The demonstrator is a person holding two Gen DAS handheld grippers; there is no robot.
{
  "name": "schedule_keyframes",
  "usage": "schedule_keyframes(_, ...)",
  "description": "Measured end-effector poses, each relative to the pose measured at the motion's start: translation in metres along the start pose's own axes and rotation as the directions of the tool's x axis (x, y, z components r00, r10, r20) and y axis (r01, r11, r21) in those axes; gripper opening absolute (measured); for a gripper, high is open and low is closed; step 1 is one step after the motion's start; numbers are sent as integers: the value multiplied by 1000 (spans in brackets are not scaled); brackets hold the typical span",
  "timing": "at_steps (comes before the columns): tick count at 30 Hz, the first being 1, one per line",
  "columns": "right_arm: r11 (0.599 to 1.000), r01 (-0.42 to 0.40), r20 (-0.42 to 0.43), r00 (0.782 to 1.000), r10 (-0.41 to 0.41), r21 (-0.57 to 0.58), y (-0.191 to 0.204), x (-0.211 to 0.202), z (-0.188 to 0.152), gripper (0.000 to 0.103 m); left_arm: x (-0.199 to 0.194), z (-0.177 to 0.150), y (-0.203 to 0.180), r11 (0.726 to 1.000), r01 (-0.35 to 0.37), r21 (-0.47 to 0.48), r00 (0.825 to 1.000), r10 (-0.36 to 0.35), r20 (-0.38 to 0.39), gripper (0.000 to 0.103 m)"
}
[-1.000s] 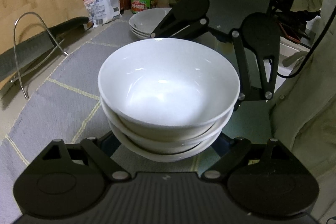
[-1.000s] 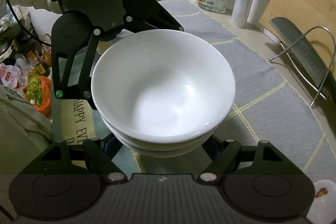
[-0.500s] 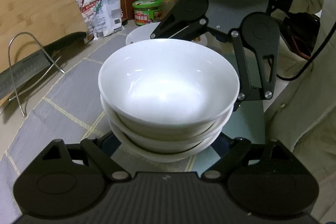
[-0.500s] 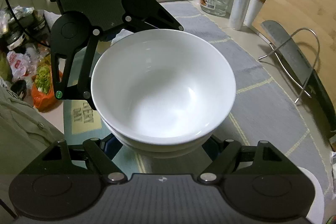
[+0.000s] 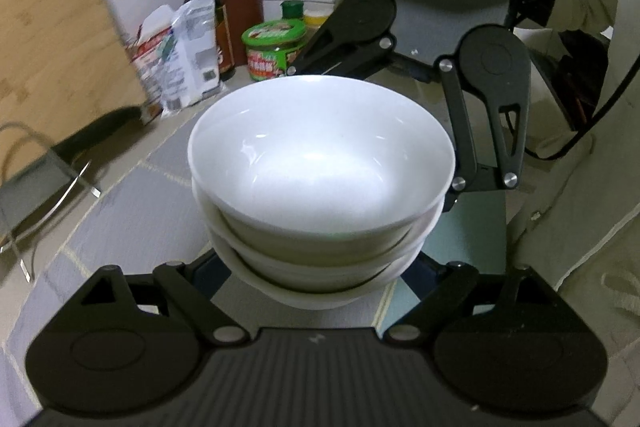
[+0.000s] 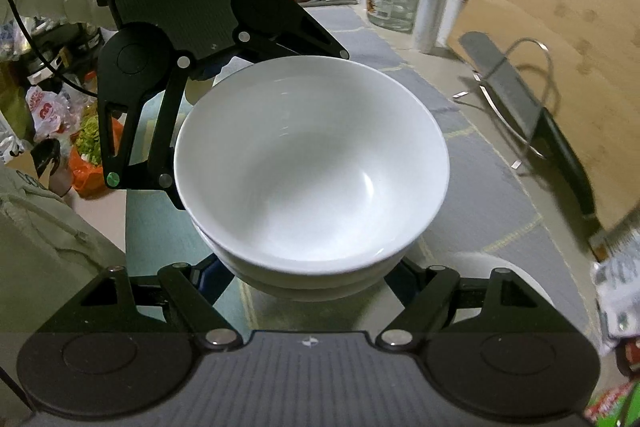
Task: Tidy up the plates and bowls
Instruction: 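Lift the bowl stack with both grippers and carry it over the plate stack, then lower the bowl stack onto the floral plates with both grippers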
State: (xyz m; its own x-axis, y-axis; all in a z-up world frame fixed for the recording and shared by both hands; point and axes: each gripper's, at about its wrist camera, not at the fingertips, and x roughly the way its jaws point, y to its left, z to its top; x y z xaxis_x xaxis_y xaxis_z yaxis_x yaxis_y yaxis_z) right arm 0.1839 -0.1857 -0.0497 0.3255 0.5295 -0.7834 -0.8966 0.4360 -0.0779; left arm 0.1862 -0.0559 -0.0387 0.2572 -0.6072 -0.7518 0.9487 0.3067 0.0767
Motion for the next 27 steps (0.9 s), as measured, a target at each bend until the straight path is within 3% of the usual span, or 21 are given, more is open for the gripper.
schedule_keyframes(15,993,94,-22,995,-93,76,-44,-38,-51,84,63,63,-2,994,63,90,998,-65,16,89)
schedule_keyframes(27,988,117,-63,992,-111,101,-70,-36,-75,84,98,76,6,991,88,101,996,-89,8,89)
